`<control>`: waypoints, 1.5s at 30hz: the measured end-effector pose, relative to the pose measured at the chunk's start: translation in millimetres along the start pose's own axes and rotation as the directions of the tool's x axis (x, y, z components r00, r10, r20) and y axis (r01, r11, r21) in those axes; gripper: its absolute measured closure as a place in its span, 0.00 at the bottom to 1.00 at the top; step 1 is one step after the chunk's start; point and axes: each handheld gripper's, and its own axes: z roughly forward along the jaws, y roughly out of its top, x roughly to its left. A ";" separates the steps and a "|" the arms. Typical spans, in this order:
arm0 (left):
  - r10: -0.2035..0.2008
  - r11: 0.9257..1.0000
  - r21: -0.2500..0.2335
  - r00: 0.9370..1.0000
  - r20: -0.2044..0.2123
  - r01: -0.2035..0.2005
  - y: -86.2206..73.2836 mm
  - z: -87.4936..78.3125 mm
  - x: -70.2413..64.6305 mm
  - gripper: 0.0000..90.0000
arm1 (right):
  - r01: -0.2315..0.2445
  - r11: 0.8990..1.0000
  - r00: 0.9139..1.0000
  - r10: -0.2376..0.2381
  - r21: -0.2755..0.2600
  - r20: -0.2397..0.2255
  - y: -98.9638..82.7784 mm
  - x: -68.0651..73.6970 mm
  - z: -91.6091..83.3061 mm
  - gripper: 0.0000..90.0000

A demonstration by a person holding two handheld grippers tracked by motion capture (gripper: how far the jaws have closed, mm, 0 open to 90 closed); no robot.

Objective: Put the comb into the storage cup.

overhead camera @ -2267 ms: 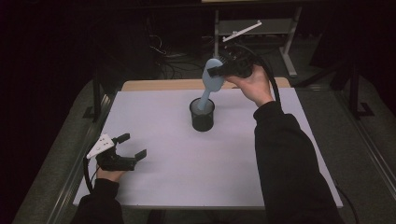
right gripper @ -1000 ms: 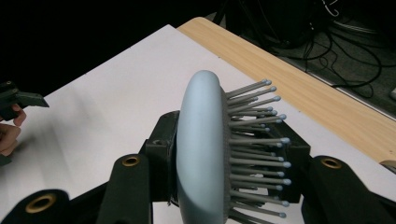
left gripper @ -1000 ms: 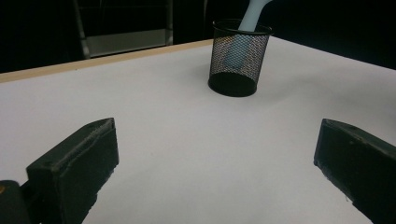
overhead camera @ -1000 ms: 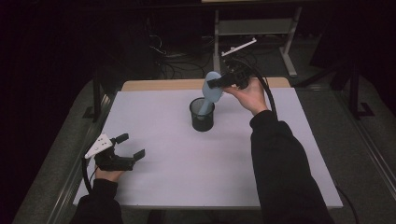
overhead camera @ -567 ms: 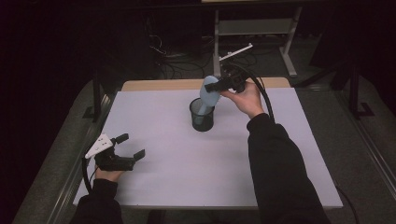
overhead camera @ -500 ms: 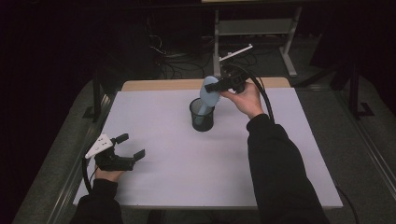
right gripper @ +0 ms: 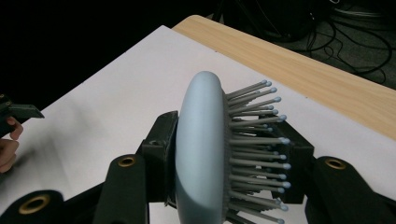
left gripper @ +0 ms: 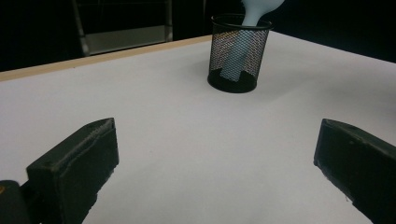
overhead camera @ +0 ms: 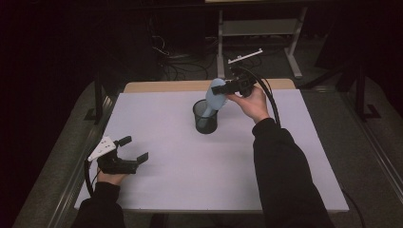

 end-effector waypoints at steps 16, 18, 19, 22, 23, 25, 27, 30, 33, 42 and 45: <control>-0.005 1.000 -0.009 1.000 -0.003 0.005 0.4 -0.1 1.1 0.00 | -0.031 0.999 0.999 0.031 0.012 0.017 -9.8 -9.9 -8.5 0.51; -0.005 1.000 -0.009 1.000 -0.004 0.005 0.5 -0.1 0.8 0.00 | -0.033 0.999 0.999 0.033 0.020 0.022 -11.4 -11.4 -9.4 0.50; -0.005 1.000 -0.010 1.000 -0.005 0.005 0.6 -0.2 0.7 0.00 | -0.037 0.999 0.999 0.036 0.022 0.022 -11.9 -12.0 -9.8 0.50; -0.005 1.000 -0.010 1.000 -0.005 0.005 0.6 -0.3 0.9 0.00 | -0.035 0.999 0.999 0.034 0.023 0.024 -12.9 -13.3 -11.2 0.49; -0.005 1.000 -0.010 1.000 -0.005 0.005 0.5 -0.4 1.0 0.00 | -0.033 0.999 0.999 0.032 0.022 0.026 -13.1 -13.0 -11.4 0.49; -0.004 1.000 -0.010 1.000 -0.004 0.004 0.5 -0.3 1.0 0.00 | -0.029 0.999 0.999 0.029 0.023 0.026 -13.4 -12.5 -11.3 0.49; -0.004 1.000 -0.009 1.000 -0.003 0.004 0.5 -0.3 1.1 0.00 | -0.025 0.999 0.999 0.024 0.024 0.030 -13.6 -12.0 -11.5 0.47; -0.005 1.000 -0.009 1.000 -0.003 0.005 0.5 -0.4 1.2 0.00 | -0.024 0.999 0.999 0.023 0.024 0.037 -14.1 -12.0 -12.2 0.40; -0.006 1.000 -0.008 1.000 -0.003 0.006 0.4 -0.1 0.9 0.00 | -0.024 0.999 0.998 0.023 0.022 0.063 -15.3 -12.2 -13.1 0.29; -0.003 1.000 -0.005 1.000 -0.004 0.003 0.4 0.1 0.9 0.00 | -0.033 0.999 0.998 0.032 0.013 0.052 -21.4 -18.0 -19.9 0.10; -0.003 1.000 -0.004 1.000 -0.005 0.003 0.3 0.3 0.9 0.00 | -0.033 0.999 0.998 0.033 0.002 0.045 -22.9 -19.4 -23.2 0.05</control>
